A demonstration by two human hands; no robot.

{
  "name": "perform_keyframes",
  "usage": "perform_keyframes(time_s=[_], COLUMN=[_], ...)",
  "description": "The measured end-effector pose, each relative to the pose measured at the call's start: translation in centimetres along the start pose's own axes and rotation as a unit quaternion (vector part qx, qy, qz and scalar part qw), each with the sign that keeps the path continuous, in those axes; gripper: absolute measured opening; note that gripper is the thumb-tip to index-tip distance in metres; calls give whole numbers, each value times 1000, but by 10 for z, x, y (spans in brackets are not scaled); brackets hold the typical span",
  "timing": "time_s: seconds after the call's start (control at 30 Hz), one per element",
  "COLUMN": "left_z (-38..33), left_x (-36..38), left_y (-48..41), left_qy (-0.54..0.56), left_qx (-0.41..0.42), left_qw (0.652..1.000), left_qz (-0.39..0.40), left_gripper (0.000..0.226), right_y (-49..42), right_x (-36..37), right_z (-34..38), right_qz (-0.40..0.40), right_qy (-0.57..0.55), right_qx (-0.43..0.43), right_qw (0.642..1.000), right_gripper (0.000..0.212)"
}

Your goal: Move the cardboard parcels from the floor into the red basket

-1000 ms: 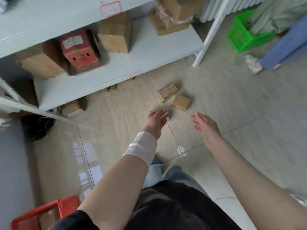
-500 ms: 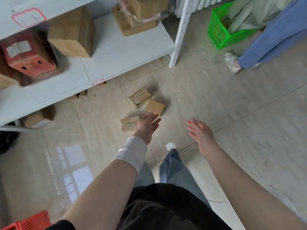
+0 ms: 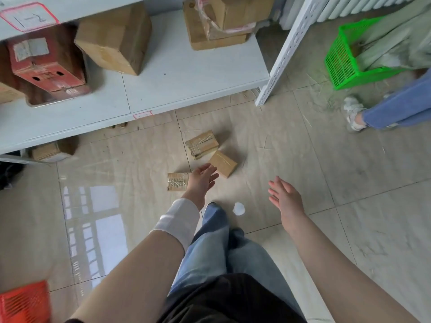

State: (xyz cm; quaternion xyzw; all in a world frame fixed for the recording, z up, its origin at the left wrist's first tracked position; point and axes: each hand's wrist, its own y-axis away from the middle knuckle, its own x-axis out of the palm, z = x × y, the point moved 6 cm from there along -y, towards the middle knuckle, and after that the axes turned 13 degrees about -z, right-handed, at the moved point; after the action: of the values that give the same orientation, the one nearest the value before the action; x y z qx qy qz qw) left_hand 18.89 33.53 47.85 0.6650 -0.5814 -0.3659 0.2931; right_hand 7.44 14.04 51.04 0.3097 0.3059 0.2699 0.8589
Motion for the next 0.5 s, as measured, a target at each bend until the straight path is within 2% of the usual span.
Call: perform_keyframes(time_s=[0.27,0.5], left_z=[-5,7], left_x=[10,27], left_y=[-33,-45], left_qy=[-5,80], left_qx=[-19,-38], left_qw=[999,990], left_qz=[-44,-109], left_gripper=[38,39], right_y=[-44,-92], right_x=[18,28], right_z=[8,41], right_qz=[35,104], right_qy=[34,118], right_qx=[19,-15], right_qw=[999,987], right_gripper=[49,46])
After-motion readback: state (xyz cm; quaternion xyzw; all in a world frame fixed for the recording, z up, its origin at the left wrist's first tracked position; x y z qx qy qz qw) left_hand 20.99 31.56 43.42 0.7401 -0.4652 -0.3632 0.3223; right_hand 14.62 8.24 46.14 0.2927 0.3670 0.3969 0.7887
